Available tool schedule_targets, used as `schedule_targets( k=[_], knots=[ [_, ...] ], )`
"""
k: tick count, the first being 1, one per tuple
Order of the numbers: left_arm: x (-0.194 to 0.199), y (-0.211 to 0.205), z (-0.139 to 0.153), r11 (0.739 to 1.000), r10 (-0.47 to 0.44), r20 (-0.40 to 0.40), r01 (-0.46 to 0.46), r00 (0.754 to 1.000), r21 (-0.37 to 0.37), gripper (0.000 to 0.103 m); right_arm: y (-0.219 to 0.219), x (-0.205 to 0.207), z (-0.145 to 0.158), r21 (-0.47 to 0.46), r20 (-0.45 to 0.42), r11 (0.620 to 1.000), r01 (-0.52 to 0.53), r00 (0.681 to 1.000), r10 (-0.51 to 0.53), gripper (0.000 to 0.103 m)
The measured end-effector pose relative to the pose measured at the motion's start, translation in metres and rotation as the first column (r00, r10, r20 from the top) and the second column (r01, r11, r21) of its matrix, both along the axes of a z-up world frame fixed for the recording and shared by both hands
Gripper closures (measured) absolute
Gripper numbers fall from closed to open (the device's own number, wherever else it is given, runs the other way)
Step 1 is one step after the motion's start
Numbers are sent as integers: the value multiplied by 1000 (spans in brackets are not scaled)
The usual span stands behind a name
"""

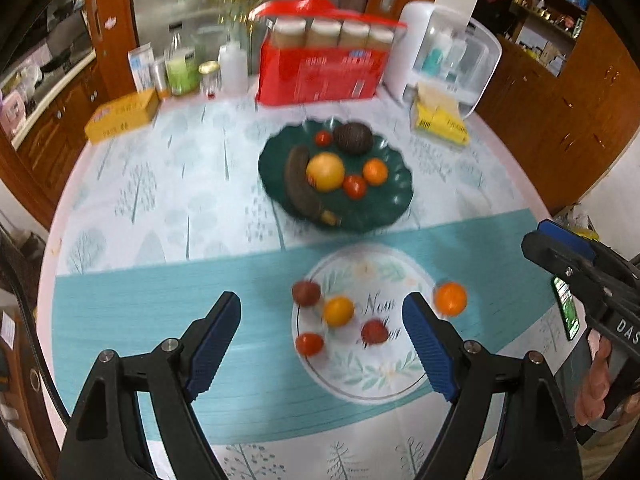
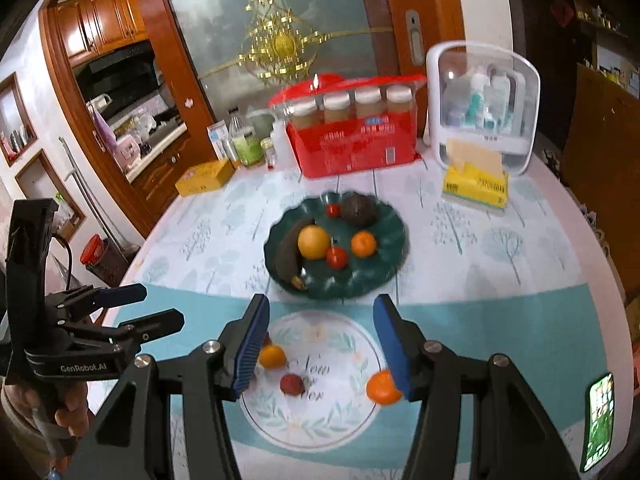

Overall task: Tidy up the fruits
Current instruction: 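Move both tools back over the white plate, then grasp a red tomato with the left tool while the right tool grasps the red lychee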

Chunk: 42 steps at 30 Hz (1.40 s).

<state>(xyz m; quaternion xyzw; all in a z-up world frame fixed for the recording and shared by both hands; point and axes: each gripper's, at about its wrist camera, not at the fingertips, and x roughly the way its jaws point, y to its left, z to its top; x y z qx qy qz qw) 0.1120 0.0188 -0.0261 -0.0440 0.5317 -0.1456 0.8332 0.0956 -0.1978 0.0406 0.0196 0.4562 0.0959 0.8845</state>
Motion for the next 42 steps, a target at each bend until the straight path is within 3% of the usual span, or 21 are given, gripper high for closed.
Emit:
schedule_targets(
  k=[11, 22, 28, 30, 42],
  knots=[
    [-10, -3, -81, 999, 6, -131, 0, 991, 50, 21, 20, -15, -85, -11, -173, 999, -50, 984, 47, 48],
    [2, -16, -132, 999, -7, -223, 18, 975, 47, 27, 36, -8, -145, -40, -270, 993, -109, 958, 94, 48],
    [9, -24, -145, 999, -11, -240, 19, 971, 32, 40, 42, -6, -164, -43, -298, 989, -144, 946, 125, 48],
    [11, -26, -150, 1000, -10, -249, 16, 968, 24, 50, 44, -5, -168, -45, -302, 987, -156, 944, 136, 48],
    [16, -30, -152, 999, 19, -211, -12, 977, 35, 74, 51, 7, -178, -37, -299, 980, -194, 938, 174, 48]
  ],
)
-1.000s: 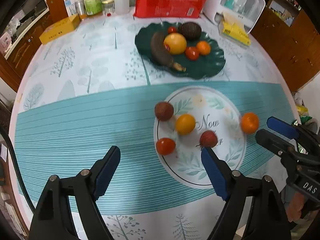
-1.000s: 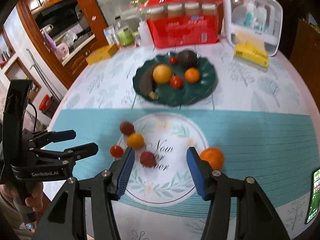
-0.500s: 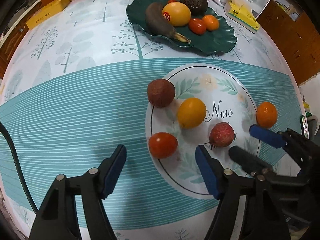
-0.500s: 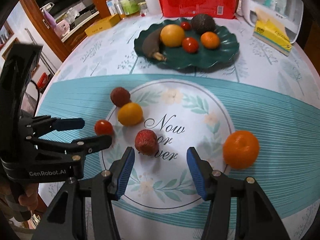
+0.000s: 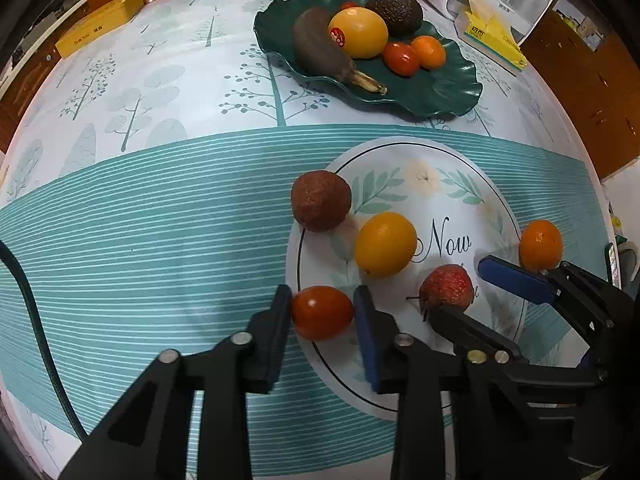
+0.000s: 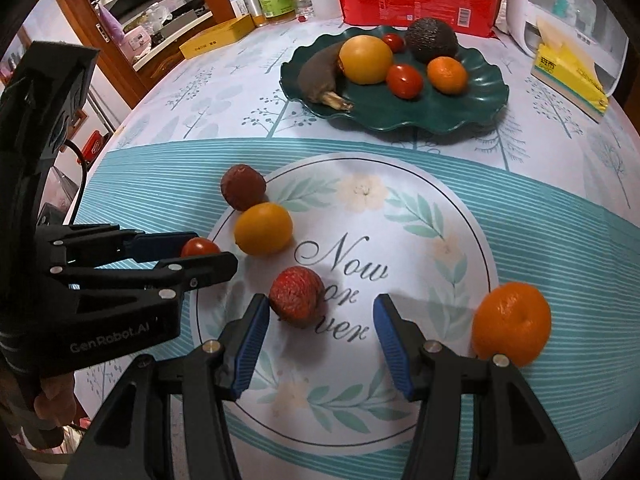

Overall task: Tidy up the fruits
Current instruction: 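Grasp a red tomato with the left tool while the right tool grasps the red lychee, then lift the tomato and lychee and carry them over the green plate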

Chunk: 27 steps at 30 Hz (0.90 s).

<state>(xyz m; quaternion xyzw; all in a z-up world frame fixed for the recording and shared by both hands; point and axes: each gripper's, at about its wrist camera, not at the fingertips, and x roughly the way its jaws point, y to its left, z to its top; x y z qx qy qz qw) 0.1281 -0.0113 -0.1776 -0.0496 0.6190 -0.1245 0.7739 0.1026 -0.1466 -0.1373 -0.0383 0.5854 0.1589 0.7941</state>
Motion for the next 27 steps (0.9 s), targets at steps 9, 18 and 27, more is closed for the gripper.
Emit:
schedule_targets(
  k=[9, 18, 27],
  knots=[
    [-9, 4, 1, 1000, 7, 3, -7, 1000, -7, 75, 7, 0, -4, 31, -17, 999, -31, 999, 32, 73],
    [-23, 7, 19, 1000, 0, 14, 1, 1000, -16, 76, 7, -7, 5, 30, -8, 999, -27, 1000, 27, 74],
    [-21, 9, 82, 999, -39, 78, 40, 996, -2, 76, 10, -10, 66, 26, 87, 999, -24, 996, 21, 74]
  ],
)
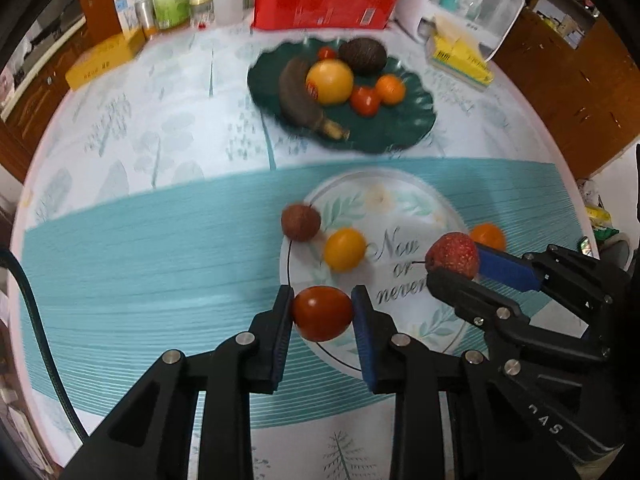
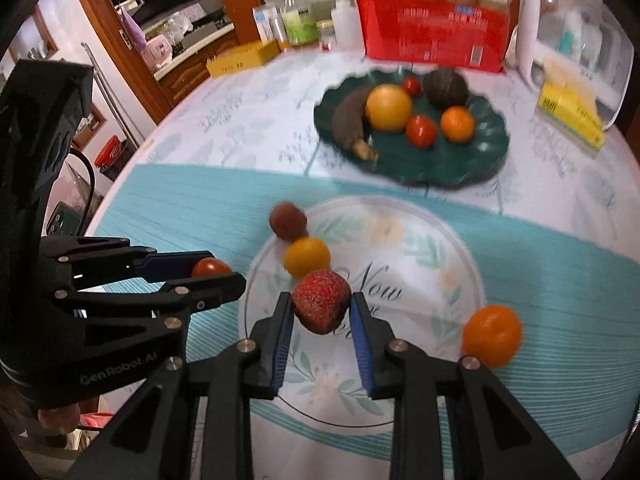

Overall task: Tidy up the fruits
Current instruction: 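Lift the tomato and lychee and carry them over the green plate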

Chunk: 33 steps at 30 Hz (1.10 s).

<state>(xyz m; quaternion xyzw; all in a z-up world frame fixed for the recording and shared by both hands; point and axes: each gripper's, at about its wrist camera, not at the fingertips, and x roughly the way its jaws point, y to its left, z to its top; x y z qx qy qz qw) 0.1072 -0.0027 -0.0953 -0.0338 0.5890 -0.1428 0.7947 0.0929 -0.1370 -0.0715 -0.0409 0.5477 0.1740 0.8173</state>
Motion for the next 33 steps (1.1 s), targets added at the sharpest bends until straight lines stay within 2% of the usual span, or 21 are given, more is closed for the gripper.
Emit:
schedule_targets(
  k=[5, 10, 17, 21, 24, 27, 33],
  knots=[
    [12, 8, 54, 1000, -25, 75, 26, 997, -11, 76, -7, 7, 50, 29, 52, 999, 39, 998, -41, 74],
    [32, 11, 123, 998, -69, 210, 66, 975, 18, 76, -14, 23, 129, 42, 177, 998, 46, 983, -53, 74],
    [70, 8, 214, 994, -110, 379, 90, 919, 70, 76, -19, 57, 250, 25, 387, 999, 38, 921, -45, 74],
    [94, 1, 243, 991, -121, 429, 84, 895, 104, 75, -20, 87, 288, -11, 453, 998, 62, 890, -51, 74],
    [112, -8, 251, 989, -135, 432, 97, 892, 109, 75, -25, 113, 292, -27, 449, 996, 83, 891, -62, 74],
    [128, -21, 248, 985, -157, 434, 108, 887, 134, 75, -30, 135, 280, -44, 427, 995, 92, 902, -65, 74],
    [173, -41, 200, 984, -167, 365, 129, 916, 126, 75, -46, 174, 212, -24, 303, 994, 106, 949, -94, 74]
  ],
)
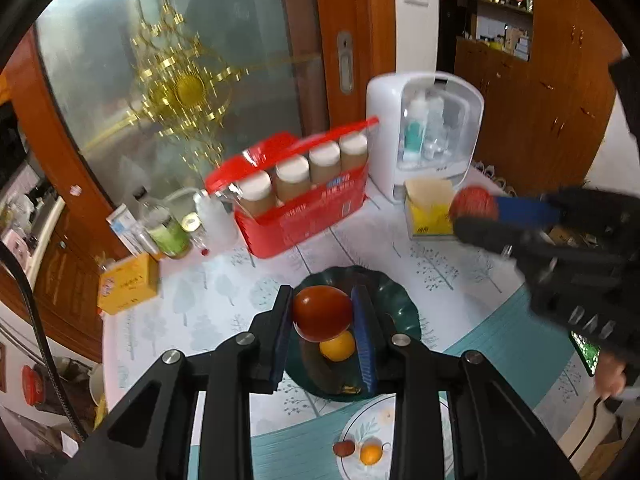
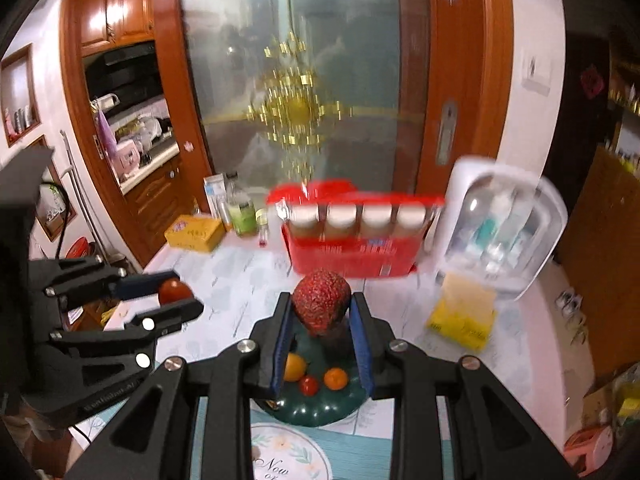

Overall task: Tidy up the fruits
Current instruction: 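Lift the tomato and lychee and carry them over the green plate, then lower tomato and lychee onto the green plate and open both tools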

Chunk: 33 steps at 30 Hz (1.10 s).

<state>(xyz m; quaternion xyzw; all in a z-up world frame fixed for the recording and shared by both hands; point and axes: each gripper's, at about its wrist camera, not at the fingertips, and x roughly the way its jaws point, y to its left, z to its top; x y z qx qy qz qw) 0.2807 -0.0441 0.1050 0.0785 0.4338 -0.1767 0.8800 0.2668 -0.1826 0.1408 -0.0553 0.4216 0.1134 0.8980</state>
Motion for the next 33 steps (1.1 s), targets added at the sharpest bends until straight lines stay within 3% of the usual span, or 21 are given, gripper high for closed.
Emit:
schedule_targets(
  k=[8, 15, 24, 33],
  knots=[
    [64, -17, -102, 1000, 27, -149, -26, 988, 12, 75, -20, 49, -116, 54, -183, 998, 26, 983, -16, 74],
    [91, -33, -185, 999, 39, -255, -32, 966, 34, 75, -23, 73, -199, 91, -300, 996, 24, 954, 5, 74],
    [106, -41, -247, 998, 47, -327, -29, 944, 60, 75, -18, 80, -251, 126, -366, 992, 7, 930, 40, 74],
    [111, -39, -261, 997, 58, -344, -37, 937, 66, 75, -15, 83, -270, 125, -375, 992, -13, 925, 59, 73]
  ],
)
